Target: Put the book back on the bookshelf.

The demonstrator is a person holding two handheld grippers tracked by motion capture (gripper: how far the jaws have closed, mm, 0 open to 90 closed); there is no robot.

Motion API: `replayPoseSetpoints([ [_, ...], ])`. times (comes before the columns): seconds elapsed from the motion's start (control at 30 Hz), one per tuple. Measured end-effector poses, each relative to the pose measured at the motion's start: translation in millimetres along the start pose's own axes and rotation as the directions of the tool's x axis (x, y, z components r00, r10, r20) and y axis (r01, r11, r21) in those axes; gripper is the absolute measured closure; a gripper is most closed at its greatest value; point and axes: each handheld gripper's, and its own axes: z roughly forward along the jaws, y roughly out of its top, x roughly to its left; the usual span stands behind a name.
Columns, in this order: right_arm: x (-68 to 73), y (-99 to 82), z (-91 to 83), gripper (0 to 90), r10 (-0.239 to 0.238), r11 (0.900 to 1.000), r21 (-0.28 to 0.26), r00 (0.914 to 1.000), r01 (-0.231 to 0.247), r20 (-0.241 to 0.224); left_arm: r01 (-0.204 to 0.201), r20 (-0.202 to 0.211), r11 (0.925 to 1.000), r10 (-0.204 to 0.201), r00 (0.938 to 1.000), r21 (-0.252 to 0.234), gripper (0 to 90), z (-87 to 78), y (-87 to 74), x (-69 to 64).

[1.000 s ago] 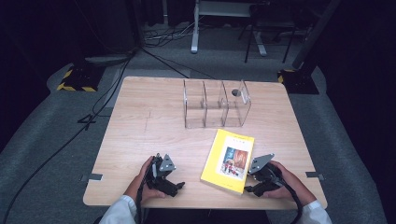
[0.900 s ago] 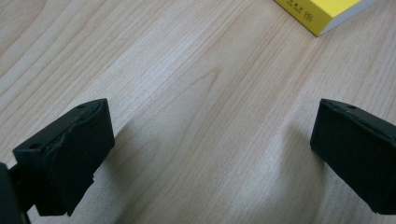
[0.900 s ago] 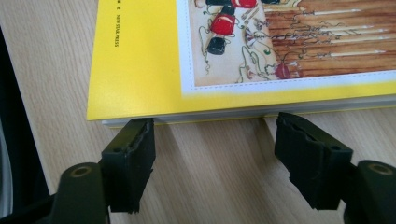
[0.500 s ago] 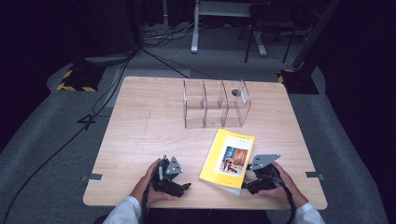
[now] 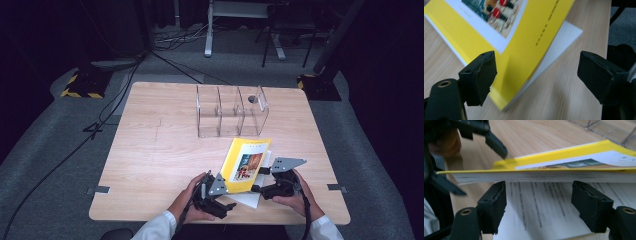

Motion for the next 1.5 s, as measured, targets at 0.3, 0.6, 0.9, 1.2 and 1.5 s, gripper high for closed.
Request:
replayPoseSetpoints([
  [0.3,2.0,6.7,2.4,28.6,0.014,0.9996,-0.024,0.9998,-0.013,0.017,0.016,-0.095,0.9986,-0.020,0.9953,-0.050,39.5,8.8,8.7,-6.1],
  [0.6,-0.6,3.7,0.5,28.1,0.015,0.9991,-0.040,0.9999,-0.015,0.007,-0.003,-0.101,0.9961,-0.006,0.9948,-0.088,77.1,-6.4,4.8,4.1],
  [0.9,-2.5,4.9,-33.0,27.6,-0.044,0.9910,-0.124,0.9977,0.050,0.051,-0.041,-0.072,0.9985,0.039,0.9967,-0.036,81.8,-28.5,-8.5,22.2],
  [1.2,5.2,28.1,-14.7,28.2,-0.229,0.9671,-0.097,0.9710,0.235,0.067,-0.059,-0.016,0.9982,0.059,0.9981,-0.005,80.7,-44.9,-23.1,40.2],
  [1.5,4.2,25.7,16.7,29.5,-0.310,0.9498,0.043,0.9506,0.310,0.004,-0.052,0.002,0.9986,0.052,0.9986,0.009,78.8,-61.2,-36.6,54.4],
])
